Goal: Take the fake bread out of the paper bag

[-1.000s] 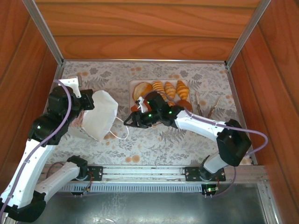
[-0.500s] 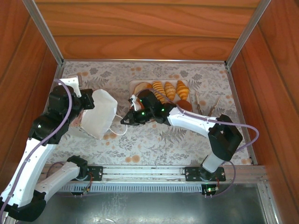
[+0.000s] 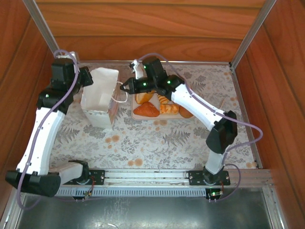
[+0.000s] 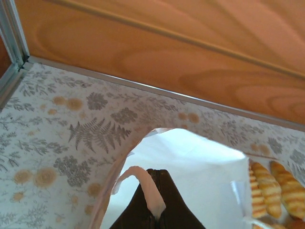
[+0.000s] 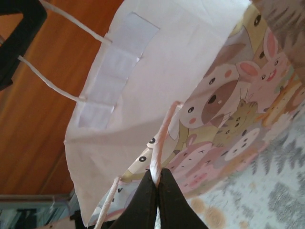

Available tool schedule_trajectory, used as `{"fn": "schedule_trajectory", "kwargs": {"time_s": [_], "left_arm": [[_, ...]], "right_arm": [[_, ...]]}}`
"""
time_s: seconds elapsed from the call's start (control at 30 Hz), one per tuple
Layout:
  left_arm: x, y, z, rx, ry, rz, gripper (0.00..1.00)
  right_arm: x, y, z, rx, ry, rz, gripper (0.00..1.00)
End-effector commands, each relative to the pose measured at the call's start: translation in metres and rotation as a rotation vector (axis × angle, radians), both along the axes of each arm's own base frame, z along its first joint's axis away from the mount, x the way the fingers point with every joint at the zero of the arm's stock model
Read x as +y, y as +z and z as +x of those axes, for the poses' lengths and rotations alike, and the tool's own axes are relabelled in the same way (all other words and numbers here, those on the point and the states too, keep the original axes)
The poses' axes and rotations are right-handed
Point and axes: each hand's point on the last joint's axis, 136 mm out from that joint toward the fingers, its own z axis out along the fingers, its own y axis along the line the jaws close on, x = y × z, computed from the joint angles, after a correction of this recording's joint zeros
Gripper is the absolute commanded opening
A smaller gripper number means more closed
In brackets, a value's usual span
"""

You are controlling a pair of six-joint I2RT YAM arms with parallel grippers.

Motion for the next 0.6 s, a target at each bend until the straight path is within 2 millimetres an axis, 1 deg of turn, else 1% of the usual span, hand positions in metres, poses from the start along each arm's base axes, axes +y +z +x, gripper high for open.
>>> {"fn": "schedule_trajectory", "kwargs": {"time_s": [0.0,0.13,0.2,0.33,0.5,0.53,0.57], "left_arm": [[0.003,0.022,0.027,-0.069,-0.027,-0.008,0.00],[0.012,0.022,0.057,-0.064,-0.015,-0.009,0.00],[0.015,0.019,0.073,-0.054,-0.021,-0.023,0.00],[0.018,0.008,0.096,-0.024,-0.031,-0.042,0.00],[0.032,-0.013,0.118,0.015,0.027,0.003,0.00],[0.033,-0.015,0.120,0.020,0.029,0.005,0.00],[0.033,-0.016,0.122,0.022,0.033,0.008,0.02]], "right_arm": [[-0.003,-0.009,0.022,-0.008,-0.007,-0.058,0.04],[-0.004,-0.001,0.053,-0.013,-0.044,-0.048,0.04],[-0.006,0.002,0.068,-0.022,-0.069,-0.045,0.05],[-0.011,0.003,0.092,-0.023,-0.107,-0.036,0.04],[-0.014,-0.006,0.110,-0.005,-0.135,-0.037,0.05],[-0.013,-0.007,0.111,-0.005,-0.133,-0.034,0.06],[-0.012,-0.008,0.113,-0.008,-0.131,-0.032,0.07]]}}
